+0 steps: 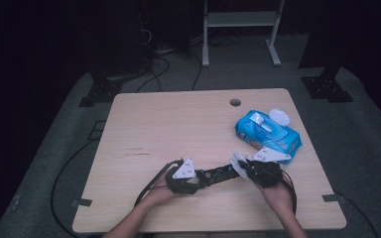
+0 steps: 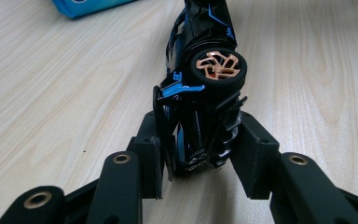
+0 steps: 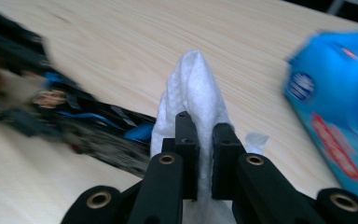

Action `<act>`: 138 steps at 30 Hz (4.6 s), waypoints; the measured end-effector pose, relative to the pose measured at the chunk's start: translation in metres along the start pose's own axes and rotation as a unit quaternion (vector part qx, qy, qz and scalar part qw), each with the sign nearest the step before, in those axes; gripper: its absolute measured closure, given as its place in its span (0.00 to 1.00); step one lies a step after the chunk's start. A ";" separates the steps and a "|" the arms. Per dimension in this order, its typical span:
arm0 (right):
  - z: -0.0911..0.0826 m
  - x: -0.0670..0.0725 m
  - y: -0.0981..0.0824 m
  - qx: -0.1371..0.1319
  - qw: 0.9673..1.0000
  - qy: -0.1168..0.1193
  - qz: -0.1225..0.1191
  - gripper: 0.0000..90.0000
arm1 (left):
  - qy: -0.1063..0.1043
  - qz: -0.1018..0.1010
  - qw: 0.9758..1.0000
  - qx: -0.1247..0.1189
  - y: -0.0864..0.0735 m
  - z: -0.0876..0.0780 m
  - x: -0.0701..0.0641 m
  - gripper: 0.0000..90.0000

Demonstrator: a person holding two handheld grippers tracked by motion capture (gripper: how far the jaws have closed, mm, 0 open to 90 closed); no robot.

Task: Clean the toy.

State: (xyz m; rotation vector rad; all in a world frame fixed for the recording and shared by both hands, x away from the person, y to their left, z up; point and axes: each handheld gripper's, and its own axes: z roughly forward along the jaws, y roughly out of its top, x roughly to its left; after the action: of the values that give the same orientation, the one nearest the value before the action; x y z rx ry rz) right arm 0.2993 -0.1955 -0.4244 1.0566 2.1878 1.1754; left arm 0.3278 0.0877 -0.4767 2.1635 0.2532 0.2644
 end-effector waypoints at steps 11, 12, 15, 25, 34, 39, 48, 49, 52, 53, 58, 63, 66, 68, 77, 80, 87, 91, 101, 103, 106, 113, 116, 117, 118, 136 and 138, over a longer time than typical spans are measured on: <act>-0.001 -0.006 -0.004 0.006 1.000 -0.009 0.013 0.93 | -0.001 0.002 1.000 0.002 0.000 0.000 0.000 0.64; -0.001 -0.004 -0.003 0.001 1.000 -0.004 0.011 0.93 | -0.001 0.002 1.000 0.001 0.000 0.000 0.000 0.64; 0.002 0.013 0.004 -0.011 0.999 0.032 -0.012 0.93 | -0.001 0.002 1.000 0.001 0.001 0.001 0.001 0.64; 0.011 0.018 0.001 -0.005 0.998 0.058 -0.004 0.93 | 0.002 -0.004 1.000 -0.003 0.000 0.002 0.000 0.64; 0.012 0.019 0.001 -0.005 0.998 0.055 -0.007 0.93 | 0.011 0.005 1.000 0.022 0.004 0.012 -0.005 0.57; 0.012 0.020 0.001 -0.005 0.999 0.051 -0.008 0.93 | 0.008 -0.006 1.000 0.015 0.004 0.011 -0.003 0.64; 0.009 0.017 0.002 -0.014 0.999 0.052 0.010 0.93 | 0.029 0.010 1.000 -0.007 0.014 0.001 -0.005 0.65; 0.009 0.017 0.002 -0.015 0.998 0.052 0.012 0.93 | 0.031 0.012 0.999 -0.012 0.015 -0.001 -0.005 0.65; 0.007 0.015 0.003 -0.021 0.998 0.053 0.020 0.93 | 0.037 0.013 0.999 -0.031 0.020 -0.008 -0.006 0.65; 0.007 0.015 0.003 -0.022 0.998 0.054 0.022 0.93 | 0.039 0.015 0.998 -0.038 0.021 -0.010 -0.006 0.65; 0.005 0.014 0.004 -0.032 0.997 0.065 0.040 0.93 | 0.042 0.022 0.996 -0.072 0.030 -0.020 -0.009 0.65; 0.005 0.015 0.006 -0.041 0.992 0.095 0.069 0.93 | 0.039 0.026 0.991 -0.123 0.044 -0.035 -0.013 0.65; 0.008 0.020 0.006 -0.035 0.990 0.113 0.073 0.93 | 0.038 0.028 0.990 -0.134 0.048 -0.039 -0.015 0.65; 0.010 0.022 0.006 -0.034 0.990 0.116 0.072 0.93 | 0.035 0.024 0.990 -0.137 0.048 -0.040 -0.015 0.65; 0.008 0.018 0.006 -0.049 0.984 0.143 0.096 0.93 | 0.005 -0.002 0.988 -0.154 0.047 -0.040 -0.011 0.65; 0.001 0.017 0.010 -0.065 0.985 0.132 0.090 0.93 | 0.003 -0.004 0.988 -0.157 0.047 -0.038 -0.010 0.65; -0.031 0.029 0.041 -0.123 0.983 0.130 0.039 0.93 | -0.005 -0.016 0.987 -0.162 0.048 -0.034 -0.011 0.65; -0.031 0.046 0.054 -0.127 0.980 0.156 -0.004 0.93 | -0.001 -0.010 0.987 -0.160 0.050 -0.034 -0.014 0.65; -0.028 0.034 0.044 -0.098 0.988 0.116 -0.012 0.93 | -0.001 0.001 0.988 -0.153 0.053 -0.034 -0.016 0.65; -0.030 0.039 0.046 -0.098 0.987 0.124 -0.014 0.93 | -0.002 0.002 0.989 -0.150 0.054 -0.035 -0.017 0.65; -0.032 0.049 0.052 -0.105 0.983 0.146 -0.029 0.93 | -0.004 0.008 0.988 -0.151 0.058 -0.037 -0.019 0.65; -0.031 0.051 0.052 -0.092 0.986 0.133 -0.039 0.93 | -0.008 0.011 0.991 -0.134 0.059 -0.038 -0.019 0.65; -0.030 0.048 0.047 -0.092 0.986 0.137 -0.025 0.93 | -0.014 0.007 0.991 -0.135 0.059 -0.037 -0.018 0.65; -0.030 0.047 0.047 -0.091 0.986 0.136 -0.027 0.93 | -0.014 0.005 0.991 -0.136 0.059 -0.037 -0.018 0.65; -0.030 0.048 0.048 -0.089 0.987 0.132 -0.031 0.93 | -0.014 0.003 0.990 -0.137 0.059 -0.036 -0.018 0.65; -0.029 0.048 0.049 -0.087 0.988 0.121 -0.033 0.93 | -0.024 -0.022 0.990 -0.140 0.055 -0.034 -0.013 0.63; -0.029 0.048 0.049 -0.087 0.989 0.116 -0.033 0.93 | -0.025 -0.026 0.990 -0.135 0.053 -0.033 -0.012 0.61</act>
State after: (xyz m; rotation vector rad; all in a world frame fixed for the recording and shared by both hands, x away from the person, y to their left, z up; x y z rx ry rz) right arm 0.2710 -0.1551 -0.3687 0.8043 2.2229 1.4919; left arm 0.3117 0.0802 -0.4153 1.8907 0.2313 0.2030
